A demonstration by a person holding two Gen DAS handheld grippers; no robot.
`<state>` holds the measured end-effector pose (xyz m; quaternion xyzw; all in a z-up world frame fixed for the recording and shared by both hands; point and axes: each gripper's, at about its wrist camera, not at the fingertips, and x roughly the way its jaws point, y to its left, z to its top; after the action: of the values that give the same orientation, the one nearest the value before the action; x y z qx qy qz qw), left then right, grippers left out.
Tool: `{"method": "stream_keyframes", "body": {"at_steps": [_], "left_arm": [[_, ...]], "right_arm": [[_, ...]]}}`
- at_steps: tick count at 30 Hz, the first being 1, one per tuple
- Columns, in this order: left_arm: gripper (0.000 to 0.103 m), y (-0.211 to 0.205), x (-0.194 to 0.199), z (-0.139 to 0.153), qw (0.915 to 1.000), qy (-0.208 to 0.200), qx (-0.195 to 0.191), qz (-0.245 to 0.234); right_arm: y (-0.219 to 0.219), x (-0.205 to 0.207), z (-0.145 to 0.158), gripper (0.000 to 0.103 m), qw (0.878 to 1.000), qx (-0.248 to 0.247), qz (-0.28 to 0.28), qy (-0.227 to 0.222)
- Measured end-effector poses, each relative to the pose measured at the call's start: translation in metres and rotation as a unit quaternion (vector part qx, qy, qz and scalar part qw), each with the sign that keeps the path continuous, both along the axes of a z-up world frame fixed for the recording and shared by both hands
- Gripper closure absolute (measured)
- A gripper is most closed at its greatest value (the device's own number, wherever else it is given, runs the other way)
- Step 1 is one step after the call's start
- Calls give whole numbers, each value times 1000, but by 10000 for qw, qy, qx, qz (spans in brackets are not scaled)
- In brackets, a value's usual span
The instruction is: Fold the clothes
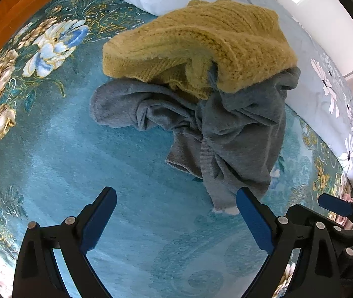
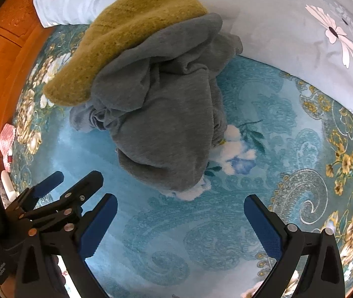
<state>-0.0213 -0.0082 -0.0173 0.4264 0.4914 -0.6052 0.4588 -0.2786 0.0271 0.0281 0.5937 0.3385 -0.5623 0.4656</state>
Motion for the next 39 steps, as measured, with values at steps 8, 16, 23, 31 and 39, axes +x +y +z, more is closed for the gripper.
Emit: {"method": "stream_keyframes", "body": {"at_steps": [8,16,23,31,39], "left_arm": [[6,0,-6,-2,10000,40,72,-47],[6,0,-15,-2,9999,100,109,-85],[6,1,-16,0,9998,63,117,-134],[6,-9,-23,-6,9992,193,334,-115],[43,-34,-59,-21,9973,415,594,-108]], "right_arm": [[4,-5,-1,0,10000,45,-55,29],[8,-14,3,0,9999,36,-119,70],[11,-17,6,0,9998,17,-180,13],[30,-32,13,0,9993,-79,-364,18],[91,-74,25,0,9937,27,-1107,150]]}}
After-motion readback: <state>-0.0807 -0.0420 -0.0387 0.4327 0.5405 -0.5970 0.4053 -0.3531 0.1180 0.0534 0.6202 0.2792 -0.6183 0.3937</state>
